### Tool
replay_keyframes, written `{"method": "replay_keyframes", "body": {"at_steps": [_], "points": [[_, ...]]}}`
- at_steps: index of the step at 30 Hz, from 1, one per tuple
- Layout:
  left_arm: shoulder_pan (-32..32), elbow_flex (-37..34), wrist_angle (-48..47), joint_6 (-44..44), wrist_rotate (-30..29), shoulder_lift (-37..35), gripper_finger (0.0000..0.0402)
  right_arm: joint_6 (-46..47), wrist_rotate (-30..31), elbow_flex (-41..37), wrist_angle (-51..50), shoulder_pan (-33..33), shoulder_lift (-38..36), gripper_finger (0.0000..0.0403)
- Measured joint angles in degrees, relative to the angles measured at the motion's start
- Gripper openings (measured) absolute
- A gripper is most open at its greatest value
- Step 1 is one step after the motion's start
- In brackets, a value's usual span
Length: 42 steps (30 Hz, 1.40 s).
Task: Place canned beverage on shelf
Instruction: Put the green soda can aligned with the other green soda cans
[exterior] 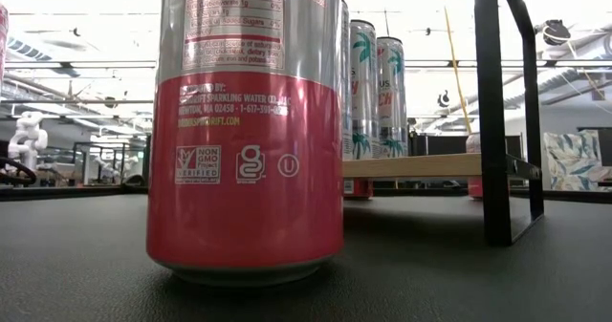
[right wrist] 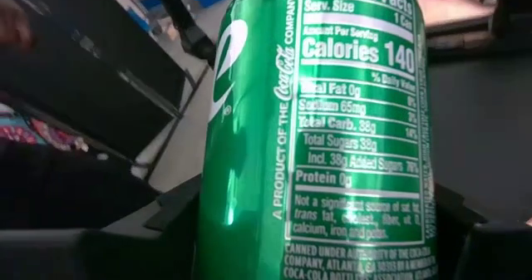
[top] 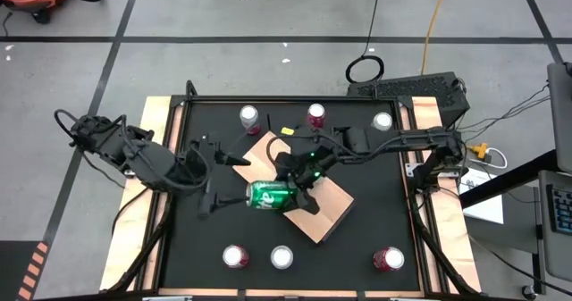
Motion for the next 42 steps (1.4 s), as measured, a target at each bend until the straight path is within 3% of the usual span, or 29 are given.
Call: {"method": "replay_keyframes", "body": {"at_steps": [5, 9, 15, 23, 35, 42], "points": [[0.0, 0.0, -1.9, -13.3, -0.1, 0.0, 0.0388, 0.7, 3.8, 0.0, 3.1, -0.1, 0.0, 0.0276], [-0.4, 0.0, -3.0, -18.8, -0.6, 0.0, 0.0388, -0.5, 6.4, 0.0, 3.1, -0.2, -0.2, 0.0276], [-1.4, 0.0, -5.7, -16.1, -6.2, 0.3, 0.0388, -1.6, 5.9, 0.0, 3.2, -0.1, -0.2, 0.0277], [-1.3, 0.0, -5.6, -11.0, -5.5, 1.3, 0.0388, -2.2, 3.0, 0.0, 3.4, -0.1, -0.2, 0.0277], [-1.3, 0.0, -5.9, -11.5, -2.8, 5.1, 0.0388, -3.1, 3.0, -0.1, 3.3, -0.1, -0.2, 0.0277], [-1.3, 0.0, -11.9, -14.3, -2.1, 5.3, 0.0388, -3.7, 3.1, -0.1, 3.8, -0.1, -0.3, 0.0277]]}}
